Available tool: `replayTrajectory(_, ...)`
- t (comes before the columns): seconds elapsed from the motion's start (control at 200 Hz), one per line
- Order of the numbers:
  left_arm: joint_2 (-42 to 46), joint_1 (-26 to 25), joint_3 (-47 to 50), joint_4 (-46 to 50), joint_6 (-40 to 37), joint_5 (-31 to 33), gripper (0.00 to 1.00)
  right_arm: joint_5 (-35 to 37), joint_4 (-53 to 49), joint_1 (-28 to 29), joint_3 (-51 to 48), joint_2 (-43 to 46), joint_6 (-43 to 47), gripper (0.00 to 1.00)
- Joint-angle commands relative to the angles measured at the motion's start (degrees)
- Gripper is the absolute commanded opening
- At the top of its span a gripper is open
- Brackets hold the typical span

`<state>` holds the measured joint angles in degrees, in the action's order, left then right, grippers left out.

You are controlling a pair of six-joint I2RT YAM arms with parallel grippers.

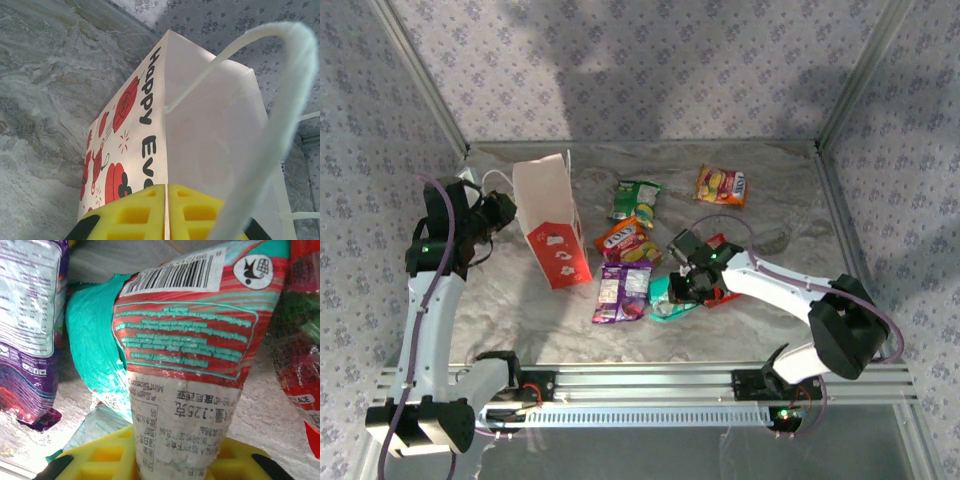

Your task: Place the snacks into the paper bag

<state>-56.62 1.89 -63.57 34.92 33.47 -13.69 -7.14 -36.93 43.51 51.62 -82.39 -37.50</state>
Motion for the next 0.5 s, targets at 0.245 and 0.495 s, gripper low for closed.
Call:
replayTrajectory(0.245, 0.9, 0.5, -1.0, 0.5, -1.4, 0.6, 0.09, 3.4, -5.8, -1.4, 6.1, 0.7, 3.9, 0.16)
replayTrajectory(0.495, 0.6, 0.5, -1.4, 0.7, -1.5, 0.7, 0.08, 6.6, -11.6, -2.5, 15.7, 2.6, 10.0, 0.14)
